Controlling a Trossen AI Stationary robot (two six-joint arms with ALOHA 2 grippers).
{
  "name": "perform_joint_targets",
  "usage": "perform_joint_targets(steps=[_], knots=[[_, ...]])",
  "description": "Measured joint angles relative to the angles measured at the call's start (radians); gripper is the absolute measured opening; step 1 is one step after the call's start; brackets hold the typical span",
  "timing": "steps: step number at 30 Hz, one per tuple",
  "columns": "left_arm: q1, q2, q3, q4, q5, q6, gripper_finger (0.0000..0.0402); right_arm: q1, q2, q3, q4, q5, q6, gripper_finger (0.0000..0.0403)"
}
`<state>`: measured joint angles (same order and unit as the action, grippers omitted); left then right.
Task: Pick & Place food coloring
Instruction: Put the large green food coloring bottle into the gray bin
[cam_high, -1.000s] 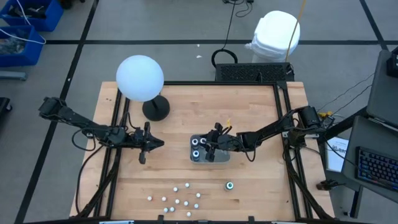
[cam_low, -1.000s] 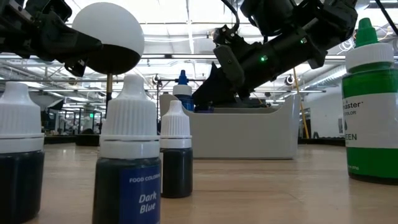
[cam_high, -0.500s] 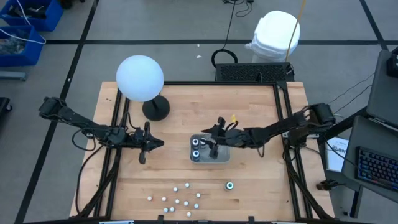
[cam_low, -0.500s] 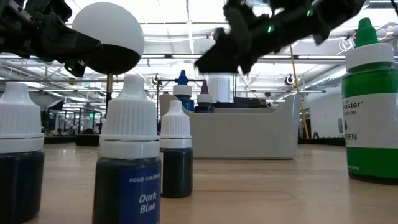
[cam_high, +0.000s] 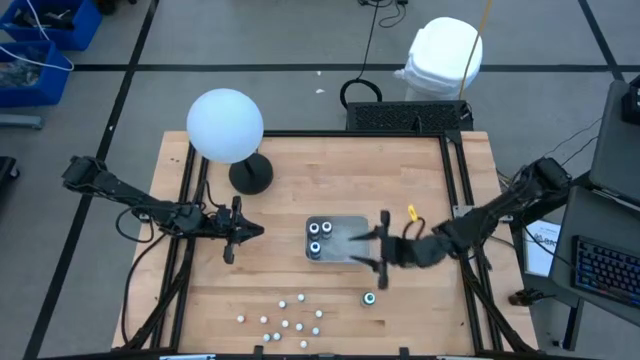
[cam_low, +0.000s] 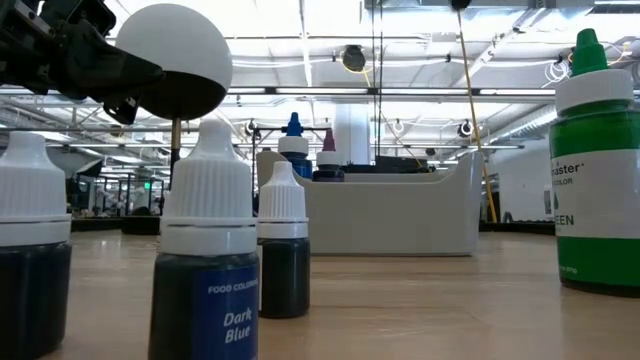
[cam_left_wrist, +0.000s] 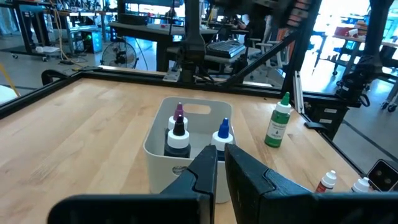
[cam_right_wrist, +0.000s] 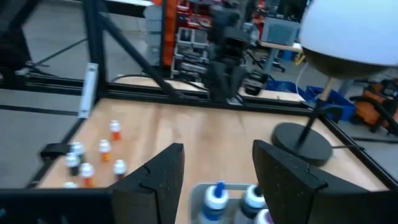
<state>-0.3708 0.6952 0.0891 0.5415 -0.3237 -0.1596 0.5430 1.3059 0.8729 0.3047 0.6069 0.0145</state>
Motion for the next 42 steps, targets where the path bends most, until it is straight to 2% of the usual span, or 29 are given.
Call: perform_joint_targets(steps=[8, 12, 18, 25, 30, 35, 42], knots=[[0.0, 0.0, 0.0, 0.012, 0.0, 0.021, 0.0037, 0.213, 0.125, 0.122, -0.013, 0.154, -0.025, 0.0182], [0.0, 0.0, 0.0, 0.027, -0.001, 0.053, 0.0037, 0.29, 0.227, 0.231, -0.123, 0.291, 0.007, 0.0183], [0.0, 0.0, 0.0, 0.031, -0.018, 0.06, 0.0037, 0.355, 0.346, 0.347, -0.19, 0.305, 0.059, 0.0183], [0.0, 0.0, 0.0, 0.03, -0.018, 0.046, 0.0037, 0.383, 0.364, 0.292, -0.205, 0.285, 0.12, 0.0197], [0.0, 0.0, 0.0, 0.03, -0.018, 0.046, 0.0037, 0.346, 0.365, 0.219, -0.205, 0.283, 0.22, 0.0239], [0.0, 0.0, 0.0, 0.03, -0.018, 0.047, 0.0037, 0.318, 0.365, 0.174, -0.197, 0.286, 0.211, 0.0286], [0.0, 0.0, 0.0, 0.022, -0.018, 0.047, 0.0037, 0.332, 0.365, 0.083, -0.048, 0.281, 0.197, 0.03]])
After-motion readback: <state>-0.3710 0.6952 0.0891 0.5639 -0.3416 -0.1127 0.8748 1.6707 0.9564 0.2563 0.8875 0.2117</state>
